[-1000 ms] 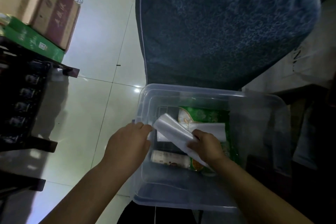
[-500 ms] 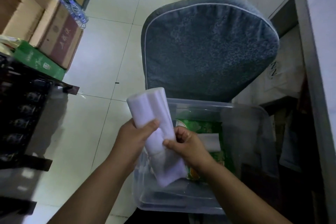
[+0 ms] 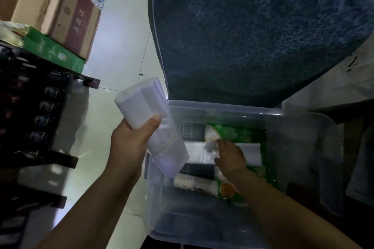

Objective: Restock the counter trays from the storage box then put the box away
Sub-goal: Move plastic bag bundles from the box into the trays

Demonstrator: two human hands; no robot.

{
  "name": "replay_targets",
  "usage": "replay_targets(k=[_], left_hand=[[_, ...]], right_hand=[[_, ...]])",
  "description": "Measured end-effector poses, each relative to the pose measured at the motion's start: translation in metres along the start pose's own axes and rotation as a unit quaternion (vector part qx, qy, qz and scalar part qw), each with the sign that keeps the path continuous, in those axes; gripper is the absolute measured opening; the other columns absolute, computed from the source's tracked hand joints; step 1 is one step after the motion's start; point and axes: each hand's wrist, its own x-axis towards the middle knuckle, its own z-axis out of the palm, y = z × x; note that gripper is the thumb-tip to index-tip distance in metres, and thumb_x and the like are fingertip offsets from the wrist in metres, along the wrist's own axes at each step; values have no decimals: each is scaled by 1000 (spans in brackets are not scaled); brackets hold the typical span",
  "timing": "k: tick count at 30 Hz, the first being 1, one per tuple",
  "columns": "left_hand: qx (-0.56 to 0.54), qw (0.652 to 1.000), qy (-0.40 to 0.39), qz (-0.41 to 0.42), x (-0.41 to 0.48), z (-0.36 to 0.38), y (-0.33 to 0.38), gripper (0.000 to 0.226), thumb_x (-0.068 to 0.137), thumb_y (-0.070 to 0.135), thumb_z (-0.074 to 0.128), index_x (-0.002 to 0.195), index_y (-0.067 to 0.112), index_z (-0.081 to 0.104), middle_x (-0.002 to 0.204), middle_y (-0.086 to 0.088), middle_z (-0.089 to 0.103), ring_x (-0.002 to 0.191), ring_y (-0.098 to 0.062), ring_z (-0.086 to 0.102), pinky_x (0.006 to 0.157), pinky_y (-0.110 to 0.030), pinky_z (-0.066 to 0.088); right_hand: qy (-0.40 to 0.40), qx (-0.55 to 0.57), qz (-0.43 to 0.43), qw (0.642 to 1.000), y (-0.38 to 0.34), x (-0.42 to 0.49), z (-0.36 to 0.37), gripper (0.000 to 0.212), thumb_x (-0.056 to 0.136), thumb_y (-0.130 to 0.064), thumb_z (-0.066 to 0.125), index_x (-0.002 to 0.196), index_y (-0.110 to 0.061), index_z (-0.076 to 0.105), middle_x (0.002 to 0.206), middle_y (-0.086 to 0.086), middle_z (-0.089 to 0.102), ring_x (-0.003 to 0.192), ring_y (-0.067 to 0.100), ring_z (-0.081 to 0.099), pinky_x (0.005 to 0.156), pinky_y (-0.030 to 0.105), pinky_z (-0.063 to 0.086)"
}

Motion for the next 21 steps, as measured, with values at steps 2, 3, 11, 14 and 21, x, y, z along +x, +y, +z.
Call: replay_targets(k=[2, 3, 11, 14, 21], left_hand=[[2, 1000, 5, -6, 4, 1, -5, 72, 47, 61, 80, 108, 28, 62, 94, 10, 72, 87, -6, 68, 57, -12, 52], [3, 1000, 6, -7, 6, 1, -6, 71, 49, 58, 79, 110, 26, 62, 96, 7, 72, 89, -9, 69, 59, -15, 54], [11, 1000, 17, -9, 13, 3, -5, 51, 57, 51, 76, 100, 26, 66, 95, 4, 74, 87, -16, 70, 73, -31, 52], [2, 1000, 14, -3, 6, 5, 1, 49, 55, 51, 79, 97, 30, 66, 92, 7, 74, 86, -13, 70, 67, -24, 51], [3, 1000, -16, 12, -24, -2, 28, 35, 67, 40, 77, 97, 28, 63, 89, 10, 71, 84, -13, 67, 63, -20, 48]], right_hand=[[-6, -75, -20, 997, 1, 12, 5, 59, 84, -22, 62, 136, -16, 34, 135, 8, 43, 120, 24, 44, 100, 33, 34], [-9, -109, -28, 994, 1, 16, 7, 58, 84, -20, 61, 136, -16, 34, 134, 8, 44, 119, 25, 44, 100, 34, 35], [-11, 11, -32, 999, 9, 15, 17, 38, 89, -17, 56, 127, -24, 57, 125, 11, 53, 116, 30, 47, 102, 32, 36], [-67, 1, -49, 997, 6, -1, 6, 40, 87, -14, 54, 126, -22, 55, 118, 13, 63, 102, 30, 61, 91, 33, 49], [30, 95, 53, 994, -7, -68, -39, 27, 90, -23, 49, 117, -22, 54, 101, 11, 70, 90, 30, 65, 72, 32, 49]])
